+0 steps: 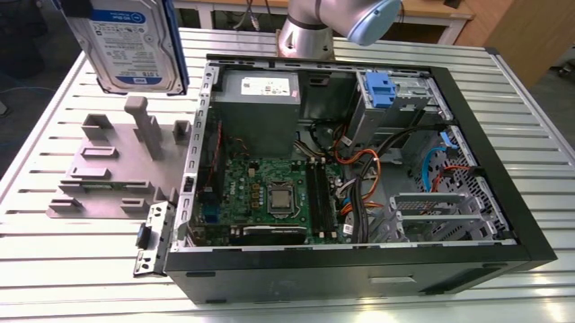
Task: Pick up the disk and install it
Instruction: 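Pick up the disk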
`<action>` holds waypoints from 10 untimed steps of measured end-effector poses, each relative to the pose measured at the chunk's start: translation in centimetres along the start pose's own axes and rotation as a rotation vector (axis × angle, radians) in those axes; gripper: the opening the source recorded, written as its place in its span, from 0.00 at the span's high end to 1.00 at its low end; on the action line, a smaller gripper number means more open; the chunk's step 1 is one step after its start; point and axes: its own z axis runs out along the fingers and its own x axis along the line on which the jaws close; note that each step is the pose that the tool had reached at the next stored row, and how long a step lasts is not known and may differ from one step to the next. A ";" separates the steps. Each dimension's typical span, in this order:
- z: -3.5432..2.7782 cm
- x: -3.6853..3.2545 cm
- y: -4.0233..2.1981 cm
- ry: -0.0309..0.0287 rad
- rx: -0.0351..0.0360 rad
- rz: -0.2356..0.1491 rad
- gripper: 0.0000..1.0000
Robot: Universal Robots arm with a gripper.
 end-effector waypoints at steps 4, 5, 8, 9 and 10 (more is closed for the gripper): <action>-0.01 0.01 -0.31 0.0000 0.0000 0.000 0.64; -0.01 0.01 -0.39 0.0000 0.0001 0.000 0.64; -0.02 0.01 -0.64 0.0000 0.0000 0.000 0.64; -0.02 0.01 -0.72 0.0000 0.0000 0.000 0.64; -0.02 0.01 -0.80 -0.0001 0.0000 0.000 0.64</action>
